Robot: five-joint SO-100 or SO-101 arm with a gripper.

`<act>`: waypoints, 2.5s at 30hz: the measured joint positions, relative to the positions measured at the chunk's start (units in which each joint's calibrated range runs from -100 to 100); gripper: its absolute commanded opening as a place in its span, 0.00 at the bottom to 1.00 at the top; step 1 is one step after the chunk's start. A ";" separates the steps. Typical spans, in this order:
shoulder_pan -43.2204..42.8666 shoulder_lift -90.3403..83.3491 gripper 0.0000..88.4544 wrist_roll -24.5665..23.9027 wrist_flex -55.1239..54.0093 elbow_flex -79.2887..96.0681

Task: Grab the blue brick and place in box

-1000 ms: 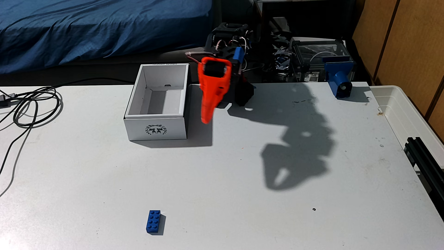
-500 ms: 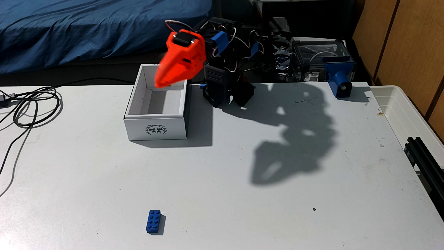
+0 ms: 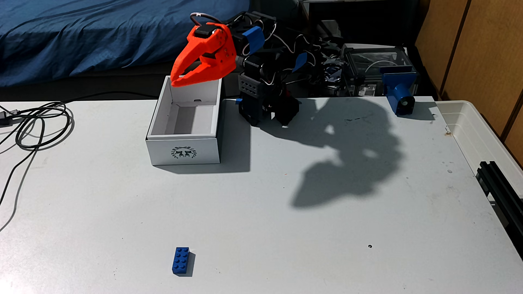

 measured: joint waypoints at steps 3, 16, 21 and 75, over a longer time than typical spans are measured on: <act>0.22 1.60 0.01 -0.89 2.02 -3.13; 1.70 38.43 0.01 -6.53 8.61 -25.66; 1.70 52.87 0.01 -8.95 9.13 -33.35; -12.92 112.92 0.11 -31.47 9.13 -71.52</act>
